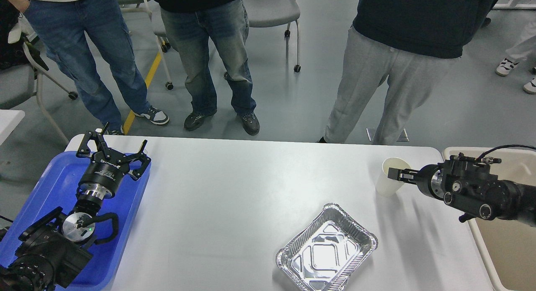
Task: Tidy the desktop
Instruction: 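Lower the right gripper onto the white paper cup and close it, then lift the held paper cup with the right gripper toward the beige bin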
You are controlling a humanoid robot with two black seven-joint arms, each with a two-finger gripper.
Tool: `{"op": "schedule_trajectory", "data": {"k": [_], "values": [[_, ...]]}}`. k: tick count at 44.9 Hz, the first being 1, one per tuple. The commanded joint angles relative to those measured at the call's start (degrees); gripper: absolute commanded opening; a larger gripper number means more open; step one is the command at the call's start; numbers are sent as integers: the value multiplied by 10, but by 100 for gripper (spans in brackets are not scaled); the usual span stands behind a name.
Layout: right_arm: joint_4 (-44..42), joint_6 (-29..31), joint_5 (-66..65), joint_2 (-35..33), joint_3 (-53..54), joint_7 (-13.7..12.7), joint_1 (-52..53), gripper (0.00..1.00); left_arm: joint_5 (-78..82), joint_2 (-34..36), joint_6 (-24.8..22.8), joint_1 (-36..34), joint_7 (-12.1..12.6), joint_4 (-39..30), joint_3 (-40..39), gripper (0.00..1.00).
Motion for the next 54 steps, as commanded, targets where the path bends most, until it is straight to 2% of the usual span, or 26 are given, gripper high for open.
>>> {"op": "schedule_trajectory", "data": {"k": [1,7,8,30,34,42,54], "values": [[-10,-6,0,5,0,9,-10,38,0,0,0,0,0,0,0,100],[-10,-6,-1,5,0,9,-10,8,0,0,0,0,0,0,0,100],[-10,-6,0,5,0,9,-10,0,0,0,0,0,0,0,0,100],[0,4,2,-2,-1,12,0,0,0,0,0,0,0,0,0,100],[10,9,2,-12,0,19,10,0,0,0,0,0,0,0,0,100],[67,56,13,-75,7,21,67,0,0,0,0,0,0,0,0,100],[185,171,40,-213,8,18,209,0,0,0,0,0,0,0,0,100]]}}
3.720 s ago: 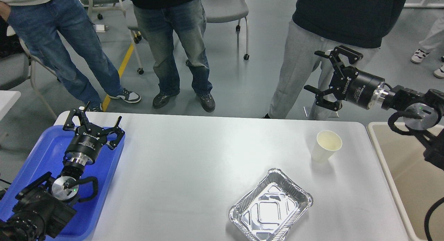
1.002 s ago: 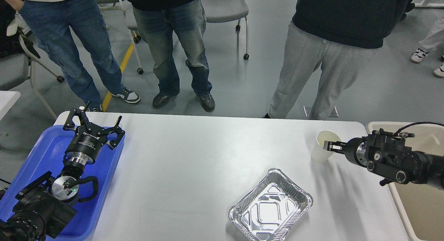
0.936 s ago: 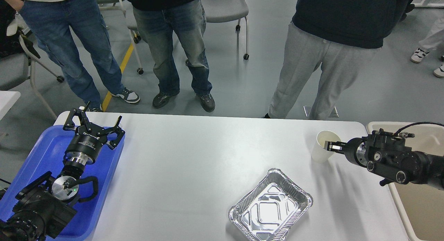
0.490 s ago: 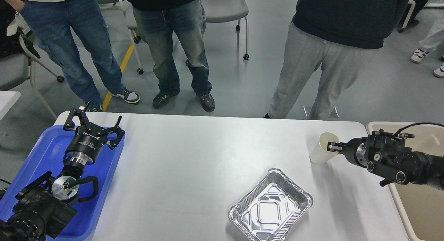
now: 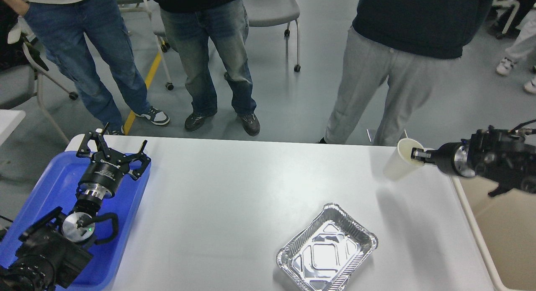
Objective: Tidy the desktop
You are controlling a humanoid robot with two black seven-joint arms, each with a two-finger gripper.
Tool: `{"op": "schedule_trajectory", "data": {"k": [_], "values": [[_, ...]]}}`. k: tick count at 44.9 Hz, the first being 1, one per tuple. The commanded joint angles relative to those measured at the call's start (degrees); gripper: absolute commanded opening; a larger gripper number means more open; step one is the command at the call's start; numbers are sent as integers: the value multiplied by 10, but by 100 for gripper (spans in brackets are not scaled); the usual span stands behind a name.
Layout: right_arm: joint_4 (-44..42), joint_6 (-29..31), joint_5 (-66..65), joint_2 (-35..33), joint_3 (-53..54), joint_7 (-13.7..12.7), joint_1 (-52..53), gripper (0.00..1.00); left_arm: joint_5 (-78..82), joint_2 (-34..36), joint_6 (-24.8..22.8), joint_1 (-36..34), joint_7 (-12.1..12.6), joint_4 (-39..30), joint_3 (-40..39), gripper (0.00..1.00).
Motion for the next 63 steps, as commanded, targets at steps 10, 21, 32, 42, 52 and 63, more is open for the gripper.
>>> {"op": "schedule_trajectory", "data": {"k": [10,21,32,42,52,63], "values": [[119,162,15,-173,2,-7,189,0,0,0,0,0,0,0,0,100],[108,198,18,-228,5,-8,237,0,0,0,0,0,0,0,0,100],[22,110,176,-229,-1,-14,205,0,0,0,0,0,0,0,0,100],[-59,-67,352,-214,2,-18,107,0,0,0,0,0,0,0,0,100],[-144,-223,552,-137,4,-18,12,0,0,0,0,0,0,0,0,100],[-287,-281,722,-18,40,-33,-107,0,0,0,0,0,0,0,0,100]]}}
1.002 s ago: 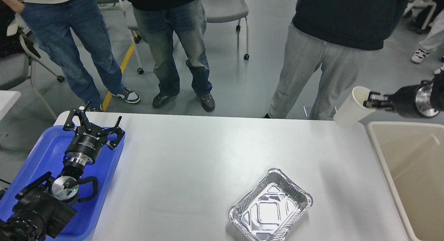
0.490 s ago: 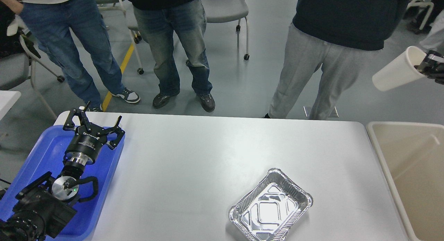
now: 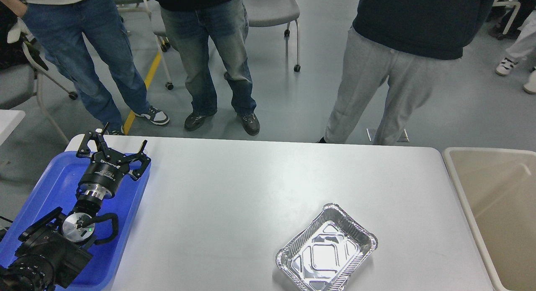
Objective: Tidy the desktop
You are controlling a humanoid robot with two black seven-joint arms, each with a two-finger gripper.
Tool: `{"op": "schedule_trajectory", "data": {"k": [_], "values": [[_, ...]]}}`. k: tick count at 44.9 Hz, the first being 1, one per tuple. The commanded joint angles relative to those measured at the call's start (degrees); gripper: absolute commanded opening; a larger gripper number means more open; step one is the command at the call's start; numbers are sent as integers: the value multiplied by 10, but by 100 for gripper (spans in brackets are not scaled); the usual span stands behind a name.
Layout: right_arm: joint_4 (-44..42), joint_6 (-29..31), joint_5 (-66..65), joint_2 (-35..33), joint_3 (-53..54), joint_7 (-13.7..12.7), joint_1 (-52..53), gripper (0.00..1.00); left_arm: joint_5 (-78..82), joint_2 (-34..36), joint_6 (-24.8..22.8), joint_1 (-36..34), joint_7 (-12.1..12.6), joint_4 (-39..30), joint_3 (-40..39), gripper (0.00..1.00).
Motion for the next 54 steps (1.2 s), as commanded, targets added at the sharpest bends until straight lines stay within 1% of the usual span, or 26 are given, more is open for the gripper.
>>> {"op": "schedule_trajectory", "data": {"k": [1,8,11,16,21,24,38,46,49,54], "values": [[-143,-83,169,111,45,-20,-125,0,0,0,0,0,0,0,0,100],[-249,-74,159,169,174,-54,-213,0,0,0,0,0,0,1,0,100],[-275,-73,152,192,232,-68,-231,0,0,0,0,0,0,0,0,100],[-282,-73,144,207,304,-71,-246,0,0,1,0,0,0,1,0,100],[-282,-71,144,209,354,-71,-262,0,-1,0,0,0,0,1,0,100],[-281,-60,144,209,375,-71,-273,0,-1,0,0,0,0,1,0,100],[-283,14,145,212,405,-69,-303,0,0,0,0,0,0,1,0,100],[-284,17,145,217,412,-67,-304,0,-1,1,0,0,0,1,0,100],[-301,17,145,220,412,-67,-308,0,-1,1,0,0,0,1,0,100],[-307,17,144,224,412,-66,-317,0,-1,1,0,0,0,1,0,100]]}}
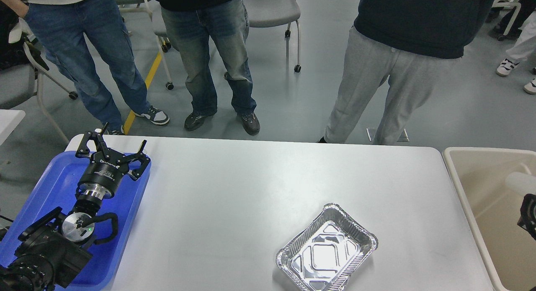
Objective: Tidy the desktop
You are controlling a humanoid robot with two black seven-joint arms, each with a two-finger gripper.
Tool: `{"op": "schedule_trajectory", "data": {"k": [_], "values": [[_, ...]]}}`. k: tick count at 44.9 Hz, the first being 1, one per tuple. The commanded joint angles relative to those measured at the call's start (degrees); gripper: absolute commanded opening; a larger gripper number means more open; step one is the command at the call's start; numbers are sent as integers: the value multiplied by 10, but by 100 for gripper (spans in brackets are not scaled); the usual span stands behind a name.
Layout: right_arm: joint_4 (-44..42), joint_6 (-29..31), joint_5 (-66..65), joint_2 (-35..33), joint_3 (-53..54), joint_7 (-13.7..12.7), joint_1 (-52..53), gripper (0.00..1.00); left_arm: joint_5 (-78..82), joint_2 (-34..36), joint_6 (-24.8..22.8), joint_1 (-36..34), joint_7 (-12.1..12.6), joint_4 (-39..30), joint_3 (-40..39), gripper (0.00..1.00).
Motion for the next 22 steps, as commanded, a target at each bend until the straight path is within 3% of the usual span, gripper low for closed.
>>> {"op": "schedule_trajectory", "data": {"k": [1,10,12,14,19,20,22], "values": [[-17,9,0,8,9,1,-18,0,0,0,0,0,0,0,0,100],[-19,8,0,8,10,1,-28,0,0,0,0,0,0,0,0,100],[-19,8,0,8,10,2,-32,21,0,0,0,0,0,0,0,100],[-19,8,0,8,9,2,-33,49,1,0,0,0,0,0,0,100],[-19,7,0,7,10,2,-34,93,0,0,0,0,0,0,0,100],[-19,7,0,6,10,2,-34,100,0,0,0,0,0,0,0,100],[-18,8,0,6,10,2,-34,100,0,0,0,0,0,0,0,100]]}}
